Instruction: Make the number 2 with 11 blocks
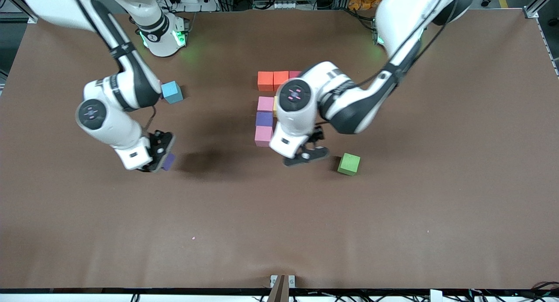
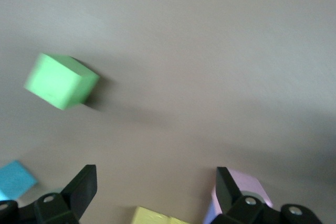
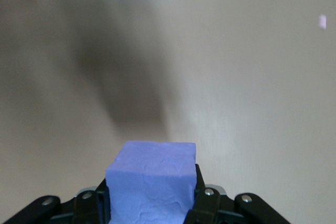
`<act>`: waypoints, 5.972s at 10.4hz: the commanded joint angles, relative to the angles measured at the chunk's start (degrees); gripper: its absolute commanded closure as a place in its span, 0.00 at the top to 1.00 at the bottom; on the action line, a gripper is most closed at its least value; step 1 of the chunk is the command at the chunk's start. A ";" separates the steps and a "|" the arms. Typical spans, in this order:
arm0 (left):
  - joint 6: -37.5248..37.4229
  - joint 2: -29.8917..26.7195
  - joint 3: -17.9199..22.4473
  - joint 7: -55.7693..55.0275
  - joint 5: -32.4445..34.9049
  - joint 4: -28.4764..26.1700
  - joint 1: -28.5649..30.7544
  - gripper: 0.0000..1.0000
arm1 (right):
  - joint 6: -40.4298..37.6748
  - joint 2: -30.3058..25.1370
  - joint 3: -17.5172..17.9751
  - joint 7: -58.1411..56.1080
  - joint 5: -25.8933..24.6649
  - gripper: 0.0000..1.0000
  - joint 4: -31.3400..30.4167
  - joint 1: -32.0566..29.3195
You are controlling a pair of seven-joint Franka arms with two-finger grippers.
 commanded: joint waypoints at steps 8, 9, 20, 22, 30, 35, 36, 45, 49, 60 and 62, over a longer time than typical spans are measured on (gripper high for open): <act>-3.59 -5.43 0.05 11.19 -4.47 -7.19 17.68 1.00 | 0.37 11.98 -10.32 13.56 0.04 0.53 18.47 40.03; -0.60 -5.78 0.06 11.54 -5.10 -10.26 18.39 1.00 | 0.37 13.13 -11.45 16.19 0.47 0.53 20.23 42.67; 21.84 -7.98 -1.70 36.04 -0.71 -30.93 20.77 1.00 | 3.27 20.78 -17.00 17.80 1.27 0.53 23.41 50.43; 23.51 -7.63 -1.70 40.10 -0.63 -31.47 20.77 1.00 | 3.27 21.49 -17.00 17.80 1.18 0.53 23.32 50.00; 30.46 -5.78 -1.53 40.37 3.51 -35.69 21.91 1.00 | 4.68 23.34 -17.00 17.80 1.62 0.53 22.97 50.08; 30.46 -4.12 -1.35 40.20 3.59 -35.78 21.47 0.96 | 4.68 24.21 -17.00 17.98 1.71 0.56 22.88 49.82; 30.46 -4.11 -1.18 40.20 3.59 -35.86 21.47 0.88 | 4.77 24.21 -17.00 17.98 1.71 0.59 22.88 49.82; 30.02 -5.52 -1.61 28.19 2.63 -35.34 21.03 0.54 | -0.56 18.17 -17.00 18.42 1.62 1.00 22.53 50.34; 29.58 -6.13 -3.63 10.45 0.61 -35.25 20.95 0.53 | -10.35 5.18 -21.91 18.68 1.71 1.00 17.19 48.77; 29.93 -4.20 -4.60 -50.91 0.96 -32.00 10.75 0.50 | -27.55 -17.27 -9.89 34.62 1.89 1.00 19.00 9.93; 30.89 -3.59 -4.43 -60.48 1.22 -31.73 9.09 0.50 | -30.72 -17.62 -10.67 45.78 1.89 1.00 19.62 9.13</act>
